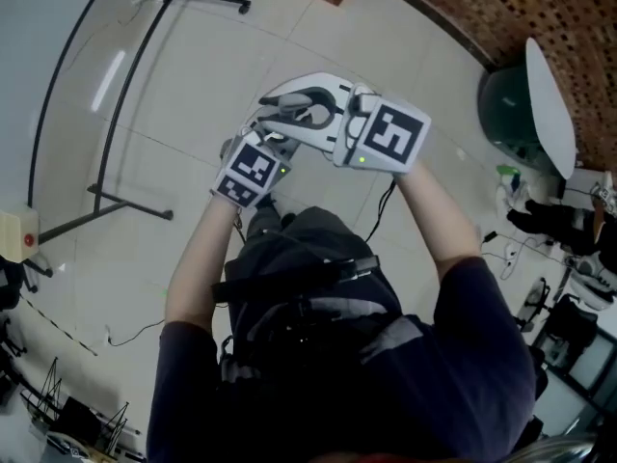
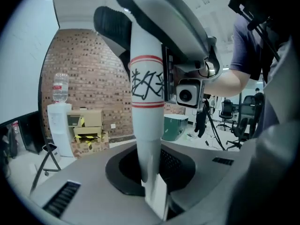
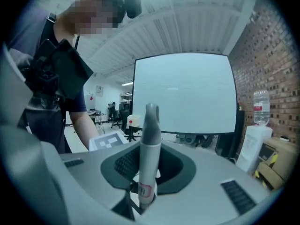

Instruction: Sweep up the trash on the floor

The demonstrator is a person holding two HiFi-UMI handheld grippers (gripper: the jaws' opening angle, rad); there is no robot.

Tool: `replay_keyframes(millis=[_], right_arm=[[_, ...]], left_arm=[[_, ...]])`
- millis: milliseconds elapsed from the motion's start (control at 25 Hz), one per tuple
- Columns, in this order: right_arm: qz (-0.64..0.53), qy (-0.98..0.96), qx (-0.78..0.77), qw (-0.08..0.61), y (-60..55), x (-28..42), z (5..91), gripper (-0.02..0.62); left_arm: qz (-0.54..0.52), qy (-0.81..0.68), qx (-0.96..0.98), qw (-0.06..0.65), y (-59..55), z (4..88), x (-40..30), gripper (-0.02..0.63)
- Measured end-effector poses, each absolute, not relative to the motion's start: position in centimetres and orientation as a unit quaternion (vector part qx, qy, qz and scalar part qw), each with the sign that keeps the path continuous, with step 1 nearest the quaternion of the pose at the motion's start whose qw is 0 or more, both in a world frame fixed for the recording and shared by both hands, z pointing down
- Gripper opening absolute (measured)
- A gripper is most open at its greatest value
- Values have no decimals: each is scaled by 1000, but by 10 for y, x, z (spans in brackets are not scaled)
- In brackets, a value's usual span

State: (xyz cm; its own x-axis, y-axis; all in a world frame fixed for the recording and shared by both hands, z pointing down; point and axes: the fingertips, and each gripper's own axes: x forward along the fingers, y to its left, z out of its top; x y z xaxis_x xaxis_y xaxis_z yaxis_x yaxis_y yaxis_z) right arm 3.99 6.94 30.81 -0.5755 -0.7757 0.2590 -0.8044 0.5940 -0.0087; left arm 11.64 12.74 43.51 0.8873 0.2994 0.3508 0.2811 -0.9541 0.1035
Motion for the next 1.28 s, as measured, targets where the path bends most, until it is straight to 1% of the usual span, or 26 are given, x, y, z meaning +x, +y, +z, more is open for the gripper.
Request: replay_keyframes(millis=[120,200,360,480,720,800,880,960,1040,1120,1280], right_arm=[[77,-899,410,132,47,40,333,89],[82,-906,397,121,43,46,340,89],[99,-915,380,93,44,70,356,89],[122,-919,368,72,44,86,380,89],[171,-922,341,69,41,106,454,91],[186,-919,340,73,36,109,479,91],[197,-913,354,56,24,115,493,92],[203,-905,370,45,11,124,499,91],[204,-904,372,47,0,128,506,89],[201,-907,366,50,-8,124,510,87],[186,-914,352,75,-27,111,520,86]], left_arm=[[213,162,962,58,111,461,125,32],[223,160,959,71,108,470,134,32],[244,149,955,72,111,488,158,31],[264,124,952,92,110,515,171,31],[313,67,938,130,102,592,185,29],[316,56,936,147,96,616,188,29],[306,50,938,156,87,629,191,29],[310,49,940,137,79,636,196,29],[322,51,941,93,73,643,199,25],[326,43,942,64,65,646,195,20],[332,10,942,52,38,657,184,20]])
